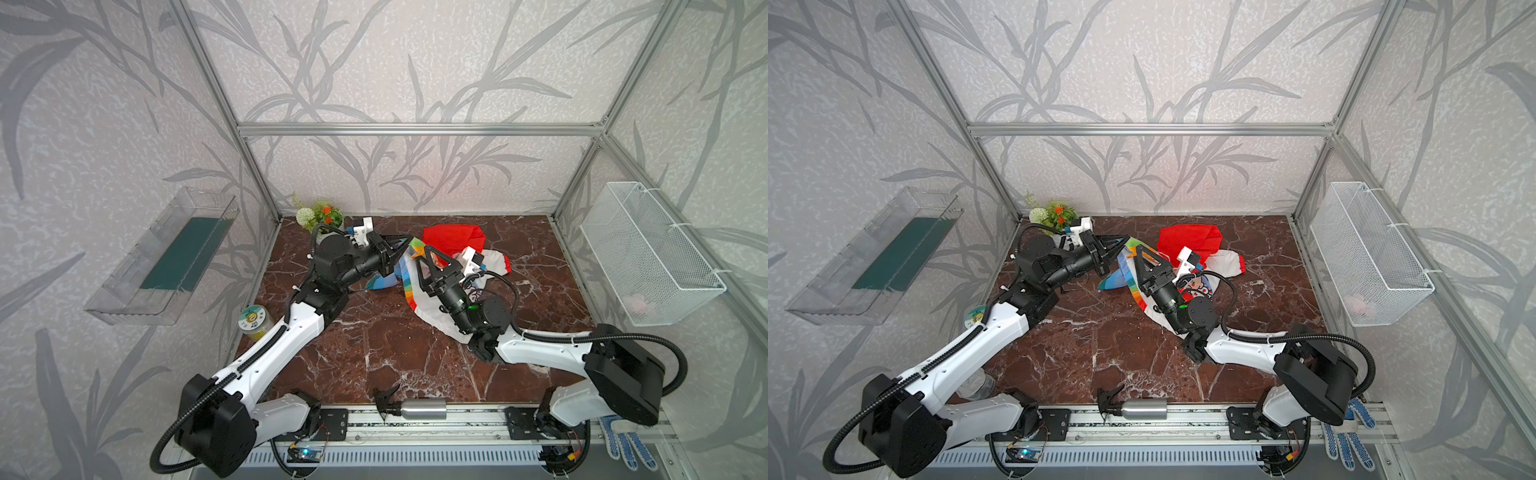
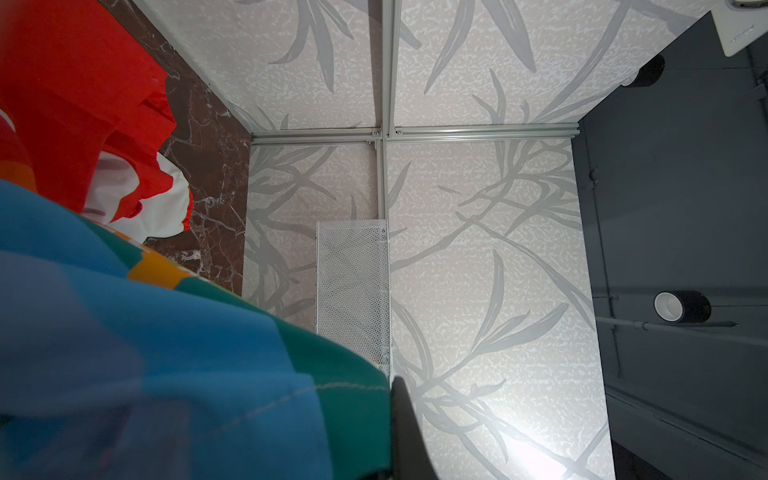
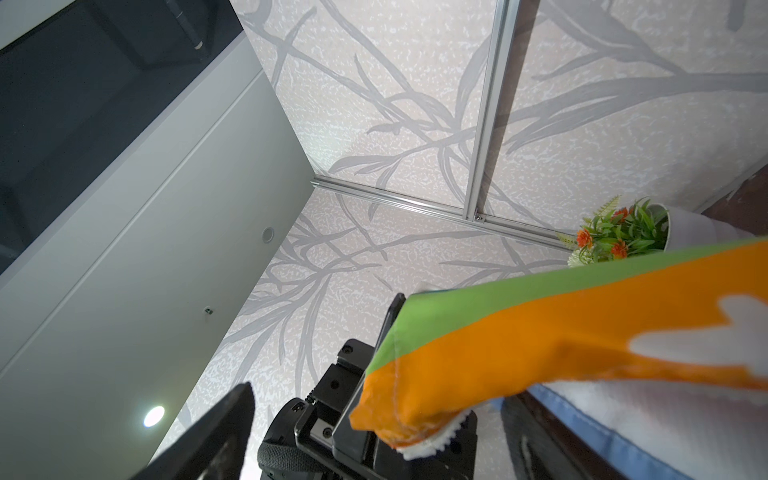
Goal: Zip up the jacket
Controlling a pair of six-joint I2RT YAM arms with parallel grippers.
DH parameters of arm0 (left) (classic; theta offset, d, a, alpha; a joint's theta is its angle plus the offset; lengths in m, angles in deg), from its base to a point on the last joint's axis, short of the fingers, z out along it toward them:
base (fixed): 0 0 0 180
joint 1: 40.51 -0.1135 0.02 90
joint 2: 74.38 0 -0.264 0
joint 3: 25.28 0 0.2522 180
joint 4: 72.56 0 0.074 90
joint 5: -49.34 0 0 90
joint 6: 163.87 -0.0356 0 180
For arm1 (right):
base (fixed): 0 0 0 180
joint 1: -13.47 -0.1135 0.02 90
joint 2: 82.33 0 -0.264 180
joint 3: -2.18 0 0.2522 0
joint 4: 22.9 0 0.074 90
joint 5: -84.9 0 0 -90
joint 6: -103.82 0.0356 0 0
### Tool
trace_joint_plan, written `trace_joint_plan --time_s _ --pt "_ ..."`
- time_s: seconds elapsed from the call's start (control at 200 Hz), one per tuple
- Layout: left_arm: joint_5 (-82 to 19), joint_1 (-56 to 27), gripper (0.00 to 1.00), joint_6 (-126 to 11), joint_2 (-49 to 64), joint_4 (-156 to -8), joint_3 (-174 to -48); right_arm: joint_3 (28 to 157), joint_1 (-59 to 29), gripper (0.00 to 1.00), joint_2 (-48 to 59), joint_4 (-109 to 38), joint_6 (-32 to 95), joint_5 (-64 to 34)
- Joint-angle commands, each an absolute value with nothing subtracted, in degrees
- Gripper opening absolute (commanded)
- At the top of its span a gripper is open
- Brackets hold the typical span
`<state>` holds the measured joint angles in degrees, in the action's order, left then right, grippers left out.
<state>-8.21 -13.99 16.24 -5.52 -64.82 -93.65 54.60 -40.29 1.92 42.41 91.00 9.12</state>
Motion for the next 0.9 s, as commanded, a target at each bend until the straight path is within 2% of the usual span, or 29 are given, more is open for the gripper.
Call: trace_joint_plan --time_s 0.0,0.26,0.41,0.73,0.895 --pt "-7.74 -13.77 0.0 16.94 -5.98 -61.62 -94.03 54.73 -39.73 0.87 0.76 44.03 90.38 9.77" --pt "-7.55 -13.71 0.0 15.12 -7.32 -63.84 -92.5 56.96 -38.41 0.72 2.28 44.03 91.48 8.17" --pt "-7.3 -13.77 0.0 13.59 -7.88 -65.48 -92.17 56.49 -38.37 0.6 2.97 44.03 92.68 8.52" --pt "-7.16 -13.74 0.0 10.47 -8.99 -68.8 -92.13 57.47 -38.36 0.23 5.65 44.03 95.44 7.82" --pt "-6.74 -13.79 0.0 4.82 -9.67 -73.91 -93.42 57.13 -38.38 0.09 7.65 43.94 100.26 7.73"
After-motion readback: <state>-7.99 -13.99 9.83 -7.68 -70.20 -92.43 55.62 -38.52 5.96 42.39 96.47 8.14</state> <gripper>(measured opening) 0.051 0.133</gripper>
